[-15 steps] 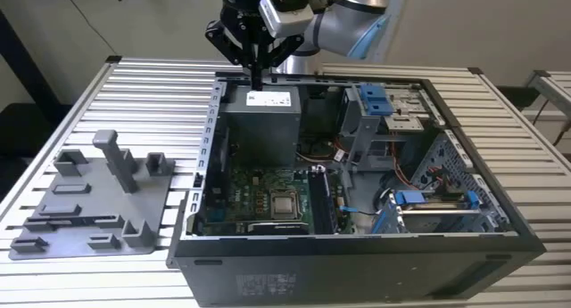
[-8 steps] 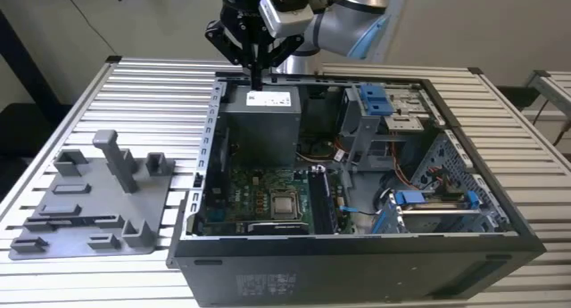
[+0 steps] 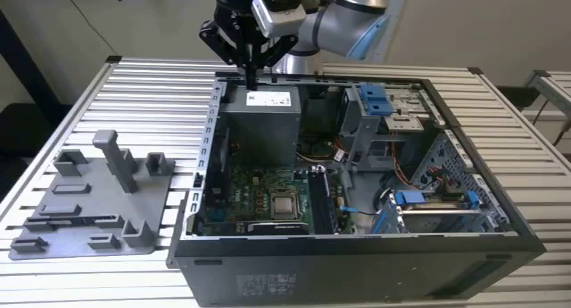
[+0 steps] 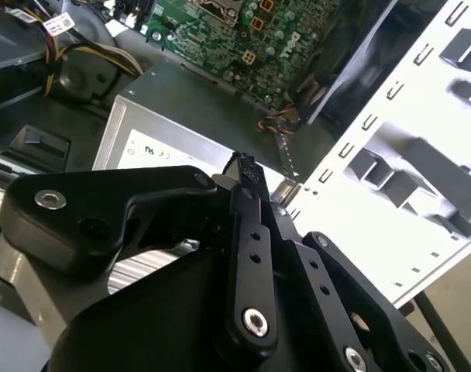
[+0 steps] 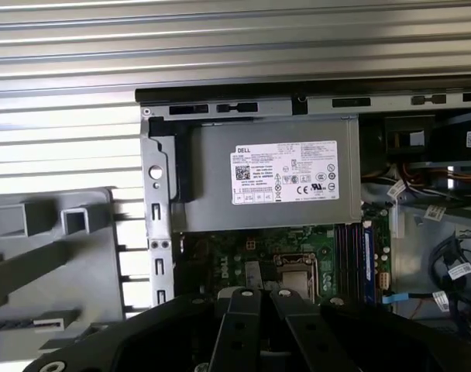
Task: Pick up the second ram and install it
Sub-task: 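Reach for the second ram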
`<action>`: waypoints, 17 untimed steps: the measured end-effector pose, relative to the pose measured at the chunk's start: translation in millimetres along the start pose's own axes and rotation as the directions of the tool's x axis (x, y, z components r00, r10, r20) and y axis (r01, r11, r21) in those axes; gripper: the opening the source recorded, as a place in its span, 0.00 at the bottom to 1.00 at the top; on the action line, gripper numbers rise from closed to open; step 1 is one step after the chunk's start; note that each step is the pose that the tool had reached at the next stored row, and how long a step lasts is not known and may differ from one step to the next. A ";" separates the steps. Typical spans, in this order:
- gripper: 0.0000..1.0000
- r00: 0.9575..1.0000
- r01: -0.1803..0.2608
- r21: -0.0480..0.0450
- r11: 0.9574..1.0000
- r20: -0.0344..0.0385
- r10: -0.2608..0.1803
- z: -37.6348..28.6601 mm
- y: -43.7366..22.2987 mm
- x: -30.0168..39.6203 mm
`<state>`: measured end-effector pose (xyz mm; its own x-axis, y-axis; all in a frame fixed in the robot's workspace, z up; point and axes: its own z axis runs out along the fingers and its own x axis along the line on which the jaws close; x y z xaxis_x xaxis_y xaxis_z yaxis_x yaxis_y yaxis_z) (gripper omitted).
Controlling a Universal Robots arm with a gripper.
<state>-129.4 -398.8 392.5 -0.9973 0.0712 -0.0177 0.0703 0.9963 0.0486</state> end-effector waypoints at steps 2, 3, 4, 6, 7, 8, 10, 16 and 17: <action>0.11 1.000 0.000 0.000 1.000 0.000 0.000 0.0 -0.3 4.8; 0.11 1.000 0.000 0.000 1.000 0.000 0.000 0.0 -0.5 6.9; 0.11 1.000 0.000 0.000 1.000 -0.002 0.000 0.2 -0.5 7.2; 0.11 1.000 0.000 0.000 1.000 -0.007 0.000 0.2 -0.6 8.8; 0.11 1.000 0.000 0.001 1.000 -0.009 0.000 0.2 -0.8 10.3; 0.11 1.000 0.000 0.001 1.000 -0.011 0.000 0.3 -0.9 12.3; 0.11 1.000 0.000 0.001 1.000 -0.011 0.000 0.3 -1.3 17.4; 0.11 1.000 -0.001 0.001 1.000 -0.011 0.001 0.4 -2.5 34.1; 0.11 1.000 -0.001 0.001 1.000 -0.011 0.001 0.4 -2.6 36.7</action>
<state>-166.2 -398.8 391.3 -0.9974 0.0712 -0.0065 0.0708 0.9963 0.0479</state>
